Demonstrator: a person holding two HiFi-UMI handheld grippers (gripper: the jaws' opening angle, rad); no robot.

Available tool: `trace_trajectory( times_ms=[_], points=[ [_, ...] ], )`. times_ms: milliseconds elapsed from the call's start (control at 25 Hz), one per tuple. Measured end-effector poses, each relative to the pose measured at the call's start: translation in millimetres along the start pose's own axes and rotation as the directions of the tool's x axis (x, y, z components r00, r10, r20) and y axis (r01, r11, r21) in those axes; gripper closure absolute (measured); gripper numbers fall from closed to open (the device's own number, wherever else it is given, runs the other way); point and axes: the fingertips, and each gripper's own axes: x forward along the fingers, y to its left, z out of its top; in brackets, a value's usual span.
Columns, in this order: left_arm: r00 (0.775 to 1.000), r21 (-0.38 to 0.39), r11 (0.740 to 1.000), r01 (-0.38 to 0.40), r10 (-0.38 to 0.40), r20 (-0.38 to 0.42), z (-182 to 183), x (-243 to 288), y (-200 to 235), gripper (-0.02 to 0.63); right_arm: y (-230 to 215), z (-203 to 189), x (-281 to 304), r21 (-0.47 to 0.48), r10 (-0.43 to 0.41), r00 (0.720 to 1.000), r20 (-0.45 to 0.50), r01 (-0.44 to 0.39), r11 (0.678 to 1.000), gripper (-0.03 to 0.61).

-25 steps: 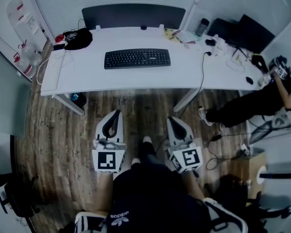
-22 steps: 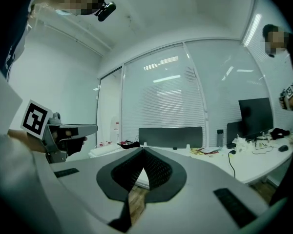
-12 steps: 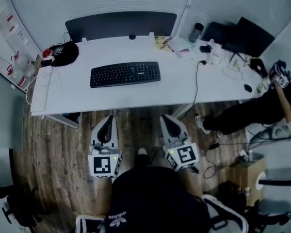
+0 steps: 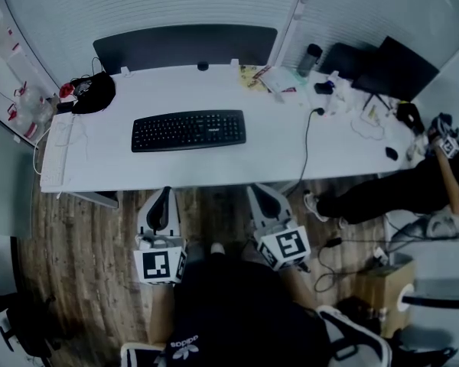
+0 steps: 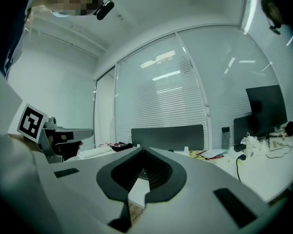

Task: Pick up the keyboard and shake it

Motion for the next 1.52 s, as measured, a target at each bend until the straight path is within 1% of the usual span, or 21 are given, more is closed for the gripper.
trace_trajectory(
  times_ms=[200,320,480,640,760,840,960,1120,1280,1400,1520],
  points=[
    [1.000,-0.001,1.000,-0.009,0.009,-0.009,-3,15,1,0.607,-14,-2,7,0.002,0.002,1.000,0.000,-0.002,1.000,0.574],
    [1.000,-0.003,1.000,-0.005,0.005,-0.018,-6,22,1,0.607,-20,-7,14,0.006,-0.002,1.000,-0.021,0.002,1.000,0.574],
    [1.000,-0.007,1.000,0.003,-0.003,-0.015,-12,34,5,0.607,-29,-12,26,0.038,-0.027,0.999,-0.037,0.029,0.999,0.574],
    [1.000,0.000,1.000,0.010,-0.010,0.002,-10,51,22,0.607,-34,-15,40,0.074,-0.052,0.997,-0.053,0.056,0.996,0.574],
    [0.999,0.003,1.000,0.022,-0.022,-0.024,-15,67,37,0.607,-41,-12,55,0.041,-0.060,0.997,-0.050,0.062,0.997,0.574],
    [0.999,-0.003,1.000,0.027,-0.027,-0.025,-15,80,48,0.607,-46,-9,68,0.027,-0.072,0.996,-0.048,0.074,0.997,0.574],
    [0.999,-0.022,0.999,0.046,-0.047,-0.024,-17,99,65,0.607,-53,-4,92,0.060,-0.104,0.993,-0.052,0.107,0.992,0.574],
    [0.995,-0.032,0.995,0.093,-0.093,-0.023,-13,129,90,0.607,-60,11,125,0.082,-0.151,0.988,-0.036,0.154,0.985,0.574],
    [0.990,-0.036,0.989,0.142,-0.143,-0.021,-11,159,111,0.607,-65,30,155,0.063,-0.185,0.983,-0.013,0.186,0.981,0.574],
    [0.986,-0.036,0.986,0.160,-0.161,-0.032,-15,178,127,0.607,-68,28,175,0.072,-0.218,0.976,-0.019,0.218,0.973,0.574],
    [0.983,-0.040,0.982,0.182,-0.183,-0.017,-15,193,137,0.607,-69,24,188,0.071,-0.237,0.971,-0.030,0.239,0.968,0.574]
  ],
)
